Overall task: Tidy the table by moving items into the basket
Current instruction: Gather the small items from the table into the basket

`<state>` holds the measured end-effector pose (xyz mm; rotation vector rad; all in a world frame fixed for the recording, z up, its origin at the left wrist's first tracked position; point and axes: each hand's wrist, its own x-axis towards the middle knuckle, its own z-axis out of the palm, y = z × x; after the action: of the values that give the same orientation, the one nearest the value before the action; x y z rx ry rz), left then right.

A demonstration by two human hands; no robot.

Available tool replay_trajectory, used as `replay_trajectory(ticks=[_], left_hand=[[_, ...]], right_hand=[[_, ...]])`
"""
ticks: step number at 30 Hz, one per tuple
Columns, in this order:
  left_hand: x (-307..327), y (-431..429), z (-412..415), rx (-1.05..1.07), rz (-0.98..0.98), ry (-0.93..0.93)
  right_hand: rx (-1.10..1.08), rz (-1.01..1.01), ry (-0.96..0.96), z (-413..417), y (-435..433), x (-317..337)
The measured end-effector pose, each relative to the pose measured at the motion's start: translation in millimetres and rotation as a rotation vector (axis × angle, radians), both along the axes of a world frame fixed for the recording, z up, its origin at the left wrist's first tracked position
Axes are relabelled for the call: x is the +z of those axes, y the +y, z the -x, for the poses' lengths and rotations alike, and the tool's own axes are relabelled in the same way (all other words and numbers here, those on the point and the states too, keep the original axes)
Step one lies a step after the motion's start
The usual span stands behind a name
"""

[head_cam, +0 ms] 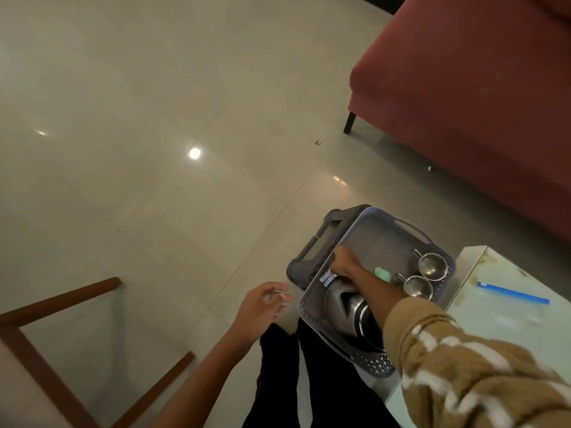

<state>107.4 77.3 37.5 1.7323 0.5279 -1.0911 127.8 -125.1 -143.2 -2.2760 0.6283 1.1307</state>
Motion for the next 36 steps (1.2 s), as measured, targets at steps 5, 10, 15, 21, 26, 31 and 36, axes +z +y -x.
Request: replay_trajectory(ticks=[5, 10, 15, 21, 26, 31, 36], left_hand=[[-1, 4, 6, -0.017, -0.048, -0.011], [1, 7, 10, 0.002, -0.055, -0.001], [2, 6, 14, 0.025, -0.051, 0.018], [0, 5, 18, 0.032, -0.060, 0.011], [1, 7, 23, 0.050, -0.058, 0.014], [3, 8, 28, 0.053, -0.058, 0.012], [8, 0, 27, 0.072, -0.049, 0.020]], right_hand=[[0.000, -0.027, 0.011, 0, 2, -3], [0.067, -0.051, 0.038, -2, 4, 2], [0.111, -0.121, 0.089, -2, 7, 2], [0.340, -0.186, 0.193, 4, 20, 6], [0.568, -0.201, 0.243, 5, 29, 14], [0.557, -0.234, 0.281, 7, 35, 11], [0.346, -0.240, 0.218, 4, 30, 48]])
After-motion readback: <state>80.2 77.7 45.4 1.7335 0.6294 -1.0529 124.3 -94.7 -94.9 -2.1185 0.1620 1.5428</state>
